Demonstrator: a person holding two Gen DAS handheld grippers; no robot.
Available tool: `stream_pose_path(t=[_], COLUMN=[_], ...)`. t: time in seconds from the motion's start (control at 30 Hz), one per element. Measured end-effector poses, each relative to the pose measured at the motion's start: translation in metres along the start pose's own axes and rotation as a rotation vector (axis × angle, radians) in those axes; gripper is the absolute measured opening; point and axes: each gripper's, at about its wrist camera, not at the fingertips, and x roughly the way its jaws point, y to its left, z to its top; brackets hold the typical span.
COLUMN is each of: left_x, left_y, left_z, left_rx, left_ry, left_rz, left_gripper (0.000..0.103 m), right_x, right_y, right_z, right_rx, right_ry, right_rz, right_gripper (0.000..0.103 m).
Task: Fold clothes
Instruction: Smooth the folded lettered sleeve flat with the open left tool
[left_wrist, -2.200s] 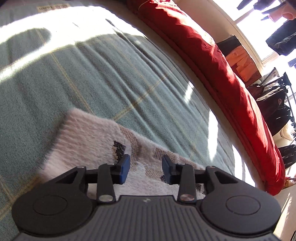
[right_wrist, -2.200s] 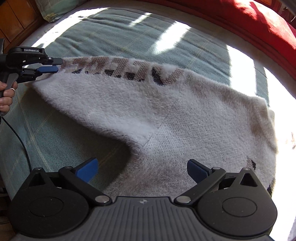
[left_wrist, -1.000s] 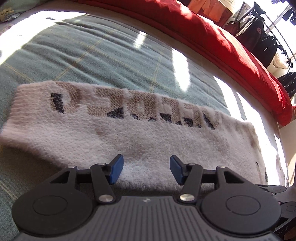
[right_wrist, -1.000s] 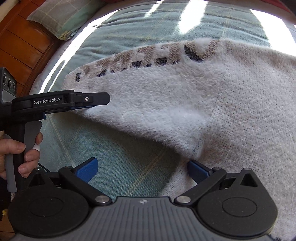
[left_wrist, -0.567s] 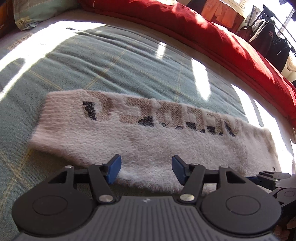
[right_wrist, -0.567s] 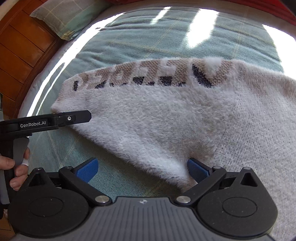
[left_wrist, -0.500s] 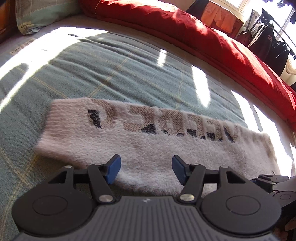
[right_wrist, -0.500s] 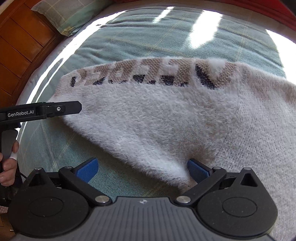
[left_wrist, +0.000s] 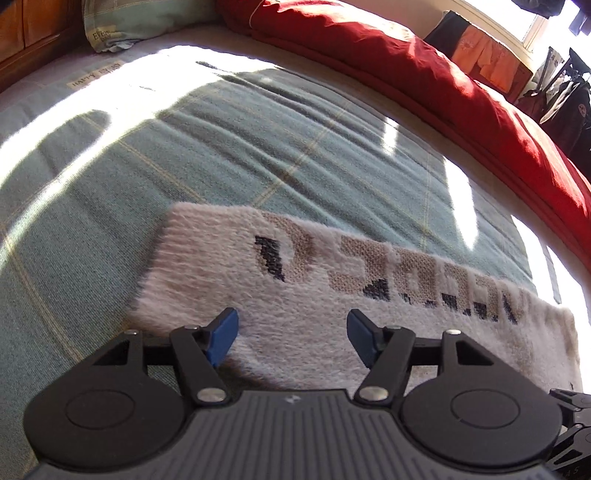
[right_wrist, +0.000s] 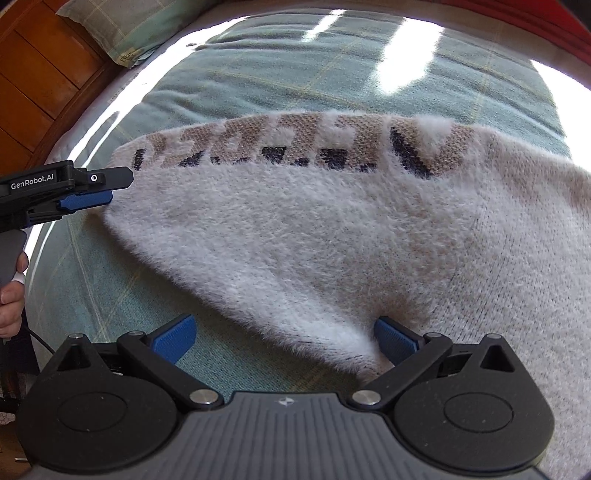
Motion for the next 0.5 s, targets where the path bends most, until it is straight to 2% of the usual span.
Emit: stream_pose_path(t=[0.1, 0.23, 0.3, 0.4, 0.5], left_x=[-0.001, -0.008, -0.004, 0.01, 0.017], left_y=[-0.001, -0.012, -0.019, -0.025, -0.022], left_z=[0.0, 0.007, 0.01, 0.013, 0.012], left_rx=[0.004, 0.031, 0.073, 0.125, 0.117], left_ry=[-0.001, -0.024, -0.034, -0.023, -0.012], left_rz=[0.032, 0.002, 0.001, 0.028, 0.023], left_gripper=[0.066, 0.066, 0.067, 0.067, 0.068], right_x=[0.003, 0.008, 0.0, -0.029, -0.05], right_y=[0.008, 0.026, 0.03, 0.024, 0.008], right_z=[-0.002, -0.002, 0.002, 0.014, 0.033], right_rx=[-0.042, -0.176, -0.197, -0.153, -0.097], right_ry=[-0.003, 0.044, 0.049, -0.04, -0.151], right_rz=[-0.04, -0.118, -0.121, -0.093, -0.143], right_gripper=[0.103, 0.103, 0.103, 0.103, 0.103])
